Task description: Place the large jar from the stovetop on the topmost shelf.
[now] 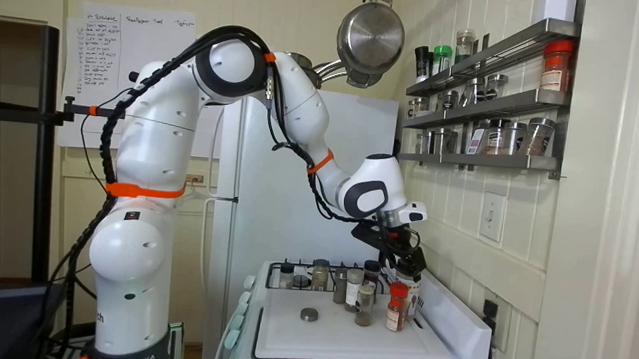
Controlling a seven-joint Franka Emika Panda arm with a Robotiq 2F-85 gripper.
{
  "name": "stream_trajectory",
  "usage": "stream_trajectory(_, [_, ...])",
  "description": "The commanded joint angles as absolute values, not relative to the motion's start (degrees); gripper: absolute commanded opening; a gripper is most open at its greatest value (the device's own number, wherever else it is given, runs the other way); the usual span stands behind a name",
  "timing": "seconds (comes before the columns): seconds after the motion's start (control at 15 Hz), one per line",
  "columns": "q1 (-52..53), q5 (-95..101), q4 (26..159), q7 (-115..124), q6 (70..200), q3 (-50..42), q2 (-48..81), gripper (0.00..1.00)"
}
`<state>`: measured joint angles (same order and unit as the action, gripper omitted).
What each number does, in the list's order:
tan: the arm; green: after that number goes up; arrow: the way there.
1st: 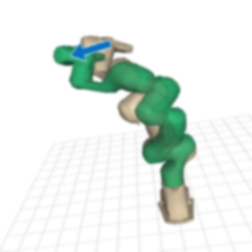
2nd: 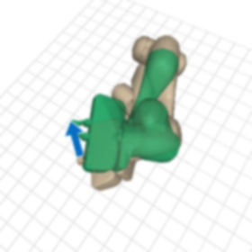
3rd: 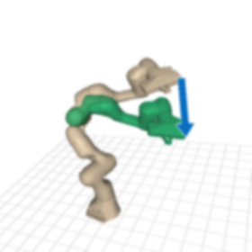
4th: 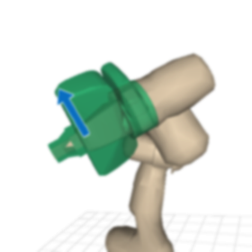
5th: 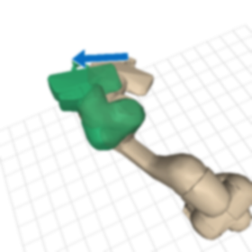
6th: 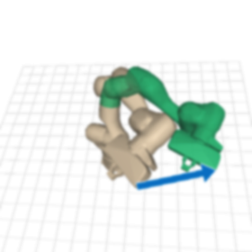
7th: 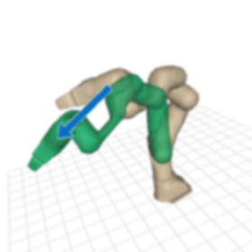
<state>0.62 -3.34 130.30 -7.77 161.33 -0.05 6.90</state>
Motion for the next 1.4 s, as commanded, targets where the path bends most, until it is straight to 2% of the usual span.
stream_trajectory(0.0, [0.17, -2.94, 130.22, -7.34, 161.28, 0.49, 6.86, 1.0])
stream_trajectory(0.87, [0.96, -0.81, 131.55, -3.87, 165.4, 0.51, 8.81, 1.0])
stream_trajectory(1.13, [2.76, 5.71, 132.5, 1.01, 170.99, -2.09, 9.06, 1.0])
stream_trajectory(1.33, [3.89, 9.28, 132.89, 5.88, 170.36, -3.9, 8.81, 1.0])
